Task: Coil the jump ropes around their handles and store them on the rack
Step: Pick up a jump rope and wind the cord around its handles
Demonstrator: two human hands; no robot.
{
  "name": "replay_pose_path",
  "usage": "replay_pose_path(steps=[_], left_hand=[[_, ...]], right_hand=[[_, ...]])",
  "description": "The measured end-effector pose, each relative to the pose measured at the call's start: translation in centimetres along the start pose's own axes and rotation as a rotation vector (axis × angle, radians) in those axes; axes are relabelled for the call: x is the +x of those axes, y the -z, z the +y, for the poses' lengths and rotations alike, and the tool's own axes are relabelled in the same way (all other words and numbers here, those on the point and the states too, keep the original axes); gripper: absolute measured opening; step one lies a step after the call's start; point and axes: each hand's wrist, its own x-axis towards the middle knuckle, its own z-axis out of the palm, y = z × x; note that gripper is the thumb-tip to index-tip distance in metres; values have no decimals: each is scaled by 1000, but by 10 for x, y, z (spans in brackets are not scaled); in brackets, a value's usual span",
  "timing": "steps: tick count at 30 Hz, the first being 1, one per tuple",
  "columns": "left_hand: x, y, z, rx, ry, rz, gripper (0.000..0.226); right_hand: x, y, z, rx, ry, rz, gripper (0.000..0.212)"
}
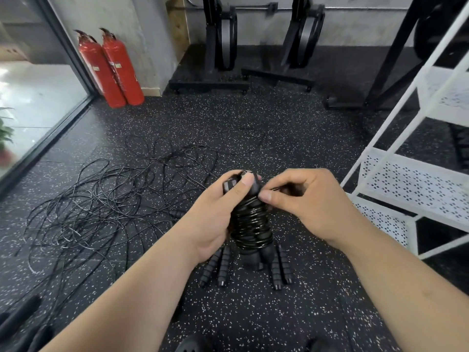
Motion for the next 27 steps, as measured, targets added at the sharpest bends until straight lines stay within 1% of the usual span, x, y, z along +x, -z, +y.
replay_pose_path(steps=[3, 6, 8, 10, 12, 15, 20, 21, 24, 25, 27], left_hand=[[-3, 0, 5, -121, -1, -18, 46], [-10, -3, 7, -191, 3, -23, 46], [-12, -7, 7, -254, 17, 31, 52], [-13, -13, 6, -325, 43, 118, 67], [-13, -19, 4, -381, 55, 187, 73], [-13, -27, 4, -404, 83, 259, 70], [-15, -31, 9, -356, 159, 276, 73], [-15, -31, 9, -353, 160, 292, 70], [-14, -32, 9, -335, 130, 391, 52], [-14, -34, 8, -358, 145, 397, 53], [-17, -42, 7, -477, 227, 363, 67]], right_hand=[[0, -7, 0, 136, 66, 63, 12], [-3, -13, -1, 321, 77, 63, 15], [-6, -22, -5, 444, 69, 78, 12], [-8, -33, -8, 493, 59, 159, 10], [-9, -44, -10, 526, 24, 246, 16], [-9, -53, -12, 478, -4, 375, 22], [-11, -60, -21, 294, 69, 439, 28], [-12, -60, -22, 247, 76, 454, 30], [-16, -62, -23, 108, 112, 474, 34], [-17, -64, -24, 82, 134, 467, 35], [-20, -72, -24, 74, 179, 443, 34]])
